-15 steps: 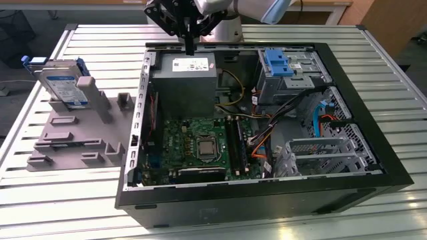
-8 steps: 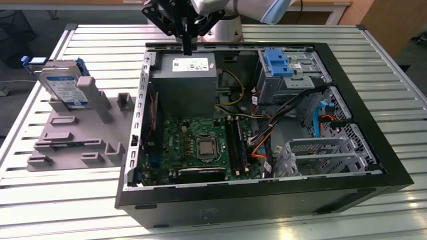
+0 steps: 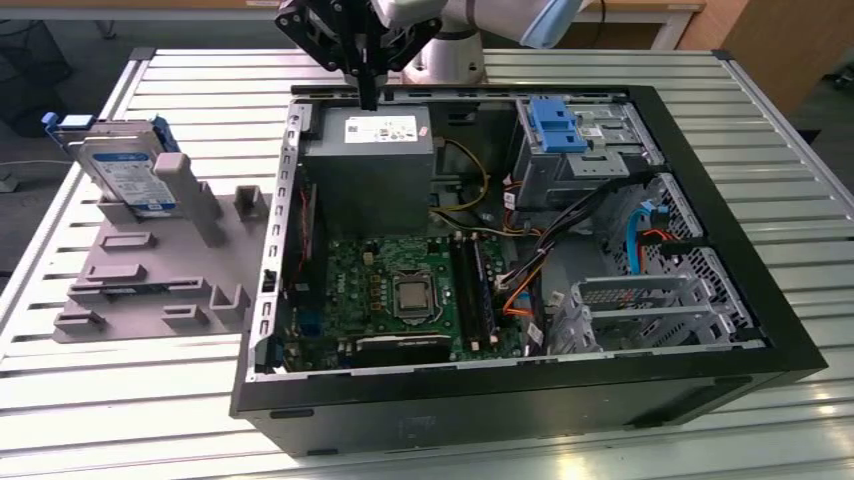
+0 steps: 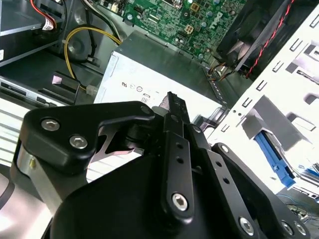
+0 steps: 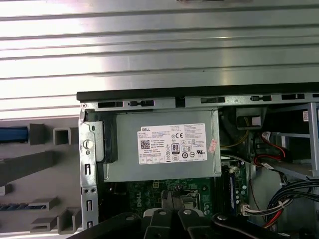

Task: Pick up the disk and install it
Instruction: 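Reach for the disk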

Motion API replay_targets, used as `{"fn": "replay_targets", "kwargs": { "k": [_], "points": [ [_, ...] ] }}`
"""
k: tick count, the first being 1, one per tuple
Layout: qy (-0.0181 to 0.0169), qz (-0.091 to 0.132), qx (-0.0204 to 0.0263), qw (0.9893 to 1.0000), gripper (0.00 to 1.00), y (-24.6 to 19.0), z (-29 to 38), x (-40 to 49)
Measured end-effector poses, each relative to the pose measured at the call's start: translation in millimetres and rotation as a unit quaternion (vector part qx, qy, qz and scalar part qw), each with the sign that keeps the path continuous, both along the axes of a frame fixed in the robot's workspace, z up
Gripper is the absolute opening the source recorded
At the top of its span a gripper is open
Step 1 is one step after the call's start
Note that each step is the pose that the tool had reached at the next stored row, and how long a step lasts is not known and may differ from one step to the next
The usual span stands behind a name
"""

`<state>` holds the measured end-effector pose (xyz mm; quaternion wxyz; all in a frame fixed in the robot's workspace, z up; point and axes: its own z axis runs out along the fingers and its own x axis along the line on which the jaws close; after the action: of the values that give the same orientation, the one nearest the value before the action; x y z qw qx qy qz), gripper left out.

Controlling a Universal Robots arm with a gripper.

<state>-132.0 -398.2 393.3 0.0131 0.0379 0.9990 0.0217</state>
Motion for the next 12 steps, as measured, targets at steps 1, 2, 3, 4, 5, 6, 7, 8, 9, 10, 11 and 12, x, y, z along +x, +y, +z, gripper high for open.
{"fn": "replay_targets", "kwargs": {
  "k": [1, 2, 3, 4, 5, 6, 7, 8, 9, 10, 11, 12],
  "points": [
    [0.0, 0.0, 0.0, 1.0, 0.11, 0.0, 0.0, 0.0],
    [0.0, 0.0, 0.0, 1.0, 0.11, 0.0, 0.0, -0.2],
    [0.0, 0.0, 0.0, 1.0, 0.11, 0.0, 0.0, -0.3],
    [0.0, 0.0, 0.0, 1.0, 0.11, 0.0, 0.0, -0.5],
    [0.0, 0.0, 0.0, 1.0, 0.11, 0.0, 0.0, -0.8],
    [0.0, 0.0, 0.0, 1.0, 0.11, 0.0, 0.0, -1.1],
    [0.0, 0.0, 0.0, 1.0, 0.11, 0.0, 0.0, -1.4],
    [0.0, 0.0, 0.0, 1.0, 0.11, 0.0, 0.0, -1.8],
    [0.0, 0.0, 0.0001, 1.0, 0.11, 0.0, -0.1, -2.3],
    [0.0, 0.0, 0.0, 1.0, 0.11, 0.0, 0.0, -2.7],
    [0.0, 0.0, 0.0, 1.0, 0.11, 0.0, 0.0, -3.2],
    [0.0, 0.0, 0.0, 1.0, 0.11, 0.0, 0.0, -3.8]
  ]
}}
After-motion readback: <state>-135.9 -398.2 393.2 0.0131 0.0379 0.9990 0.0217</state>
